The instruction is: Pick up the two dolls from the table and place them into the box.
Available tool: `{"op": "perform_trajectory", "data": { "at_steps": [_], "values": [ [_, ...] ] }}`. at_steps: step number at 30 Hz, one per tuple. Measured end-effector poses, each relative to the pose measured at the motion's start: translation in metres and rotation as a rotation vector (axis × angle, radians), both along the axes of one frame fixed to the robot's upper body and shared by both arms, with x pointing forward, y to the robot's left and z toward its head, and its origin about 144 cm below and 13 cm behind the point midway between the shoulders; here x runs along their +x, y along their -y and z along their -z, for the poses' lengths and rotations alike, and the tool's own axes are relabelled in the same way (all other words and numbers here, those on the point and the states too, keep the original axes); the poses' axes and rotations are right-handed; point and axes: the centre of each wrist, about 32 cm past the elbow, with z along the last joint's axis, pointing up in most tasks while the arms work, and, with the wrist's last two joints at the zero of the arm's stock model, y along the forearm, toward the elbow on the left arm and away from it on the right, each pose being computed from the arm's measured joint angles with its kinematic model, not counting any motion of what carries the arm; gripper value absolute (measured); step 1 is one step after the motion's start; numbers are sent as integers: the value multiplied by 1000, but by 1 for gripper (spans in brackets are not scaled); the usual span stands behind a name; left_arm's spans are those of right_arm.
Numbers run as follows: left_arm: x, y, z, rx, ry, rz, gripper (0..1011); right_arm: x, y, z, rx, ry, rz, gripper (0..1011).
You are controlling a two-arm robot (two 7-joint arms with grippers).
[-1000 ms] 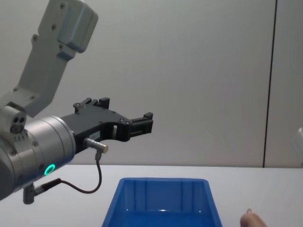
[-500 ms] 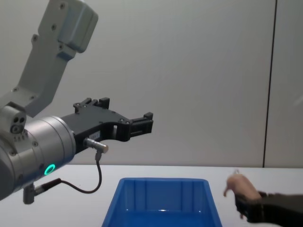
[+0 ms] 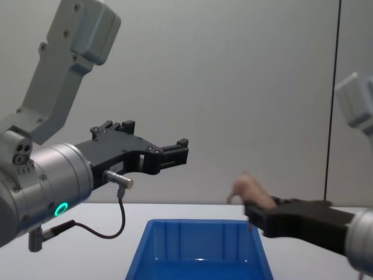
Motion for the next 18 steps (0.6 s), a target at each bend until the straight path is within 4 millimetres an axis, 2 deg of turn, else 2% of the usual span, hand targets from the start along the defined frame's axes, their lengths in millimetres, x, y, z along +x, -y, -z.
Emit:
{"op": "perform_trajectory", "data": {
  "at_steps": [6, 13, 14, 16, 18],
  "values": [
    [0, 0, 0, 0, 0, 0, 1002, 16, -9, 0, 10, 6, -79, 381],
    [0, 0, 0, 0, 0, 0, 1002, 29, -19, 2, 11, -8, -134, 584],
    [0, 0, 0, 0, 0, 0, 1002, 31, -21, 2, 10, -12, -141, 645],
    [0, 0, 0, 0, 0, 0, 1001, 32, -22, 2, 11, -14, -143, 661],
    [0, 0, 0, 0, 0, 0, 1002, 35, -24, 2, 11, -20, -150, 746]
  ]
}}
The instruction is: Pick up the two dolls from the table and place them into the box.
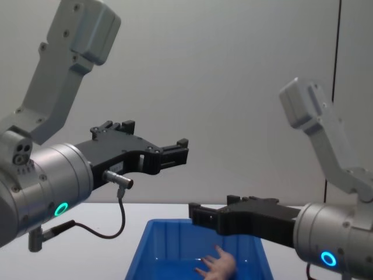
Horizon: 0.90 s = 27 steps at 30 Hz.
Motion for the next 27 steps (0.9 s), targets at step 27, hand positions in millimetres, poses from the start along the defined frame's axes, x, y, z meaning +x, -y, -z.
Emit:
{"op": "perform_trajectory", "data": {
  "at_steps": [27],
  "values": [
    [0, 0, 0, 0, 0, 0, 1002, -27, 27, 5, -5, 47, 230, 1001]
  ]
}}
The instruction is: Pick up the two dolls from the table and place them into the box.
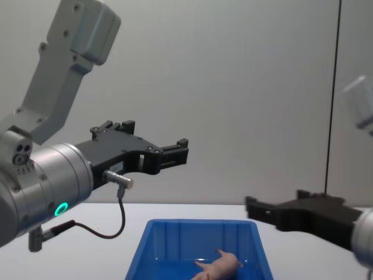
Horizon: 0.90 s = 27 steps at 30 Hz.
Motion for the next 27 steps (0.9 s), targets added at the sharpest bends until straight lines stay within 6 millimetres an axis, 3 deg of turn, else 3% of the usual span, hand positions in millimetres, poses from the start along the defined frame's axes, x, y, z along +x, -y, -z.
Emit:
{"op": "perform_trajectory", "data": {
  "at_steps": [11, 27],
  "values": [
    [0, 0, 0, 0, 0, 0, 1002, -20, 24, 3, -2, 9, 136, 1001],
    [0, 0, 0, 0, 0, 0, 1002, -32, 36, 3, -5, 14, 204, 1001]
  ]
}}
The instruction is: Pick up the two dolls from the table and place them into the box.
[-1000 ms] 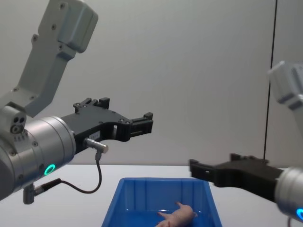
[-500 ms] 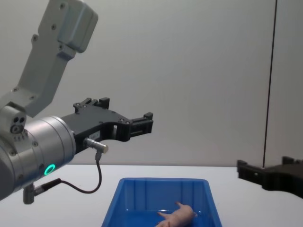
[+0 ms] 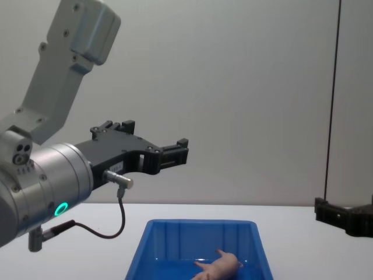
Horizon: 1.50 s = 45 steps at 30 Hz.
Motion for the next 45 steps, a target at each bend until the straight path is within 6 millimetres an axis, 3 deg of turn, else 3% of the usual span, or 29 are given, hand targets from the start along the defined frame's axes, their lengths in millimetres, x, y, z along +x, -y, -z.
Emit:
{"op": "perform_trajectory", "data": {
  "at_steps": [18, 45],
  "values": [
    [-9, -8, 4, -19, -30, -47, 1002, -3, 3, 0, -1, 1, 20, 1001],
    [-27, -45, 17, -62, -233, -198, 1002, -4, 4, 0, -2, 1, 25, 1001]
  ]
}}
